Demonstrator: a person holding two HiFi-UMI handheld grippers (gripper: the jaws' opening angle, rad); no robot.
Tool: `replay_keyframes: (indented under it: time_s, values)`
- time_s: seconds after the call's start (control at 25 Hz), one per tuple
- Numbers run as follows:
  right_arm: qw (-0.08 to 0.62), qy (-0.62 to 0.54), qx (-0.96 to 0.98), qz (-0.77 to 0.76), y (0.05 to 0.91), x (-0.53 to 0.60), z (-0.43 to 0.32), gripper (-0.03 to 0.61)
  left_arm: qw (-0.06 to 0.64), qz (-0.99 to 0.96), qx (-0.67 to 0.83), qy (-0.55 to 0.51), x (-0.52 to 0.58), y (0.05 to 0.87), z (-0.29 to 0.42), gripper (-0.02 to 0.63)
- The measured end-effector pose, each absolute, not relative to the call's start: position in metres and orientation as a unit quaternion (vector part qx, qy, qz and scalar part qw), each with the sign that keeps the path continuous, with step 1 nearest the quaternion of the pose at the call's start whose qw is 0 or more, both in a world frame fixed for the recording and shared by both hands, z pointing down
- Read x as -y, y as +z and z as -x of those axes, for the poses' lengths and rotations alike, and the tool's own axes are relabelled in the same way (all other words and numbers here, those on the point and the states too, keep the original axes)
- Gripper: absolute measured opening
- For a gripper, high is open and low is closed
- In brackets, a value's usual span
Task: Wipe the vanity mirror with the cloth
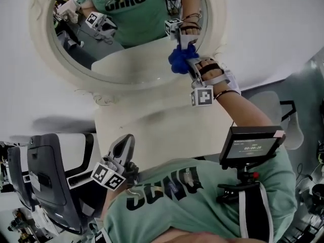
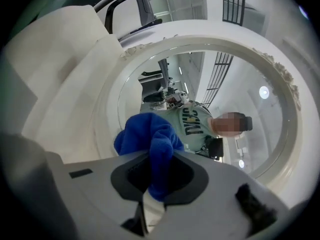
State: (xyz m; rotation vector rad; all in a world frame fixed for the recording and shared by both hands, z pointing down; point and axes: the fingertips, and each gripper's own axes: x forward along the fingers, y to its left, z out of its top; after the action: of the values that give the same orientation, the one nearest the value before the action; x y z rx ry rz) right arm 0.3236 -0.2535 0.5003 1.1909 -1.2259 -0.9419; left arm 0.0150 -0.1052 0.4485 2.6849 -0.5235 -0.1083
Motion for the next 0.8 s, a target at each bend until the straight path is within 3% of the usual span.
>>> replay_keyframes:
  time_s: [0.2,0.64,0.8]
  values:
    - [0.557,-0.417,0.517,-0.498,0.470,0.252,-0.313,0.049,0.175,-0.963,0.197,-0.062,0.115,0.426,0.003,0.009]
    - [0.455,-0.552,0.384,-0.584,0.209,0.285,-0.303,0.049,0.101,-0.965,0.205,-0.129,0.141,0.376,0.024,0.009]
    - [0.467,-0.570,0.355,-0.575,0.181,0.287,-0.303,0.049,0.096,-0.961,0.221,-0.139,0.141,0.373,0.040,0.009]
